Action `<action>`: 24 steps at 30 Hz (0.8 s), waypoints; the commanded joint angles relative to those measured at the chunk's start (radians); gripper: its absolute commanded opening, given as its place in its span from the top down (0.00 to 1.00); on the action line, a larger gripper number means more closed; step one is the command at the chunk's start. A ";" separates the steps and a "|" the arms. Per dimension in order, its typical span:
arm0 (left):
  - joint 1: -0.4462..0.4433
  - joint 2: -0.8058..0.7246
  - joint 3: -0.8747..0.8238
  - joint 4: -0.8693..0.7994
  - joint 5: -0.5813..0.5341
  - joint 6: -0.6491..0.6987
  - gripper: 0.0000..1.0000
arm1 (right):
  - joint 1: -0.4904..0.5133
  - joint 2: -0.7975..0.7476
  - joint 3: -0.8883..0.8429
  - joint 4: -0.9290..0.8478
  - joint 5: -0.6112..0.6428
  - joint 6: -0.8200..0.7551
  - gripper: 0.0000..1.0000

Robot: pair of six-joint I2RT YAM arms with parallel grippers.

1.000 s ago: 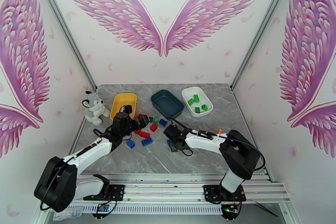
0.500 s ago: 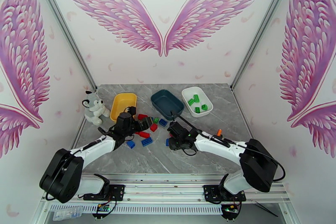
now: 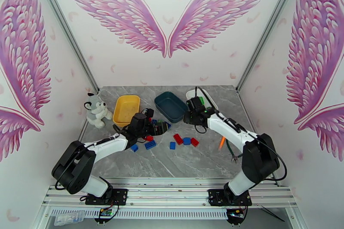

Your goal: Sort the legos into containers by color

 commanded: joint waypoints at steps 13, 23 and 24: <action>-0.017 -0.125 0.022 -0.158 -0.215 0.103 0.03 | -0.183 0.427 0.537 -0.186 0.115 -0.009 0.48; -0.024 -0.136 0.031 -0.199 -0.312 0.136 0.09 | -0.121 0.187 0.314 -0.059 -0.021 -0.029 0.29; -0.024 -0.134 0.033 -0.206 -0.322 0.142 0.10 | -0.101 0.148 0.272 -0.044 -0.047 -0.028 0.30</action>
